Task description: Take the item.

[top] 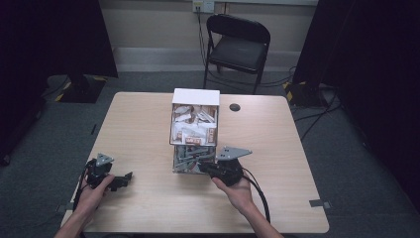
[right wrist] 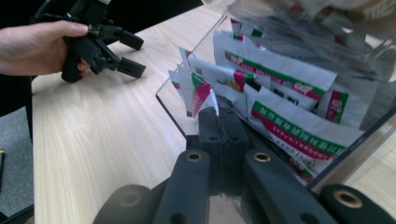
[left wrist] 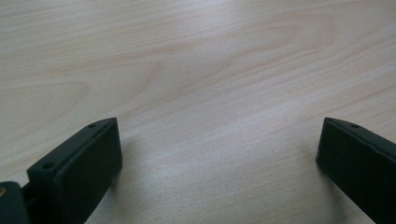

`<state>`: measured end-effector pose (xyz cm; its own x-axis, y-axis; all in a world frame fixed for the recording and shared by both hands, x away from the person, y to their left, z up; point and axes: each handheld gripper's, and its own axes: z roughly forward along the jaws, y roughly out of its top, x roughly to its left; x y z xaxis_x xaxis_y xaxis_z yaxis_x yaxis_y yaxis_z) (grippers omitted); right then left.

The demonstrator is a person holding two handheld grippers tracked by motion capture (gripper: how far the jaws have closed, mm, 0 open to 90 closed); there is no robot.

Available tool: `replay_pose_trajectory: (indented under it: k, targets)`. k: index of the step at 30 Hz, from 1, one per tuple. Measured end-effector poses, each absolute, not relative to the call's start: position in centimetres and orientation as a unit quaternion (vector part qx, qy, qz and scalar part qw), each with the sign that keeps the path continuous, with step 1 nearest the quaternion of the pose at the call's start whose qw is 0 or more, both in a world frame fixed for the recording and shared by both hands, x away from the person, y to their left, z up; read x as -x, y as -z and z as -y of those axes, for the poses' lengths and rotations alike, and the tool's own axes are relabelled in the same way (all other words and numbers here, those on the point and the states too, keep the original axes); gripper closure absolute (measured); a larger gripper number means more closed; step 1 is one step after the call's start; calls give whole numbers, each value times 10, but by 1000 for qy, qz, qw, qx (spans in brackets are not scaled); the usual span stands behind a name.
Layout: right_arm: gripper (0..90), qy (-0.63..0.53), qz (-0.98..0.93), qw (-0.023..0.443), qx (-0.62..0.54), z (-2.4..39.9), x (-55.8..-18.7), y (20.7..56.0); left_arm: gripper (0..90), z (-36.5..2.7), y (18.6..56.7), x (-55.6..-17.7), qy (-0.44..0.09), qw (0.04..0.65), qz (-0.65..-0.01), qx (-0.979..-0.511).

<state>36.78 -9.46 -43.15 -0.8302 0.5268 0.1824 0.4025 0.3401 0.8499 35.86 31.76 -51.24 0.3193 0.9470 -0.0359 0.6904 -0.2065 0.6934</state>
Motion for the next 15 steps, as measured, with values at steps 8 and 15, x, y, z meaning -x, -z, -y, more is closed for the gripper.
replay_pose_trajectory:
  k: [8,15]
  targets:
    - [900,-508,-809,58,-290,97,-369,429,0,-318,512,-359,-204,313,-546,-749]
    - [900,-519,-802,58,-289,101,-368,423,0,-318,512,-359,-204,314,-546,-749]
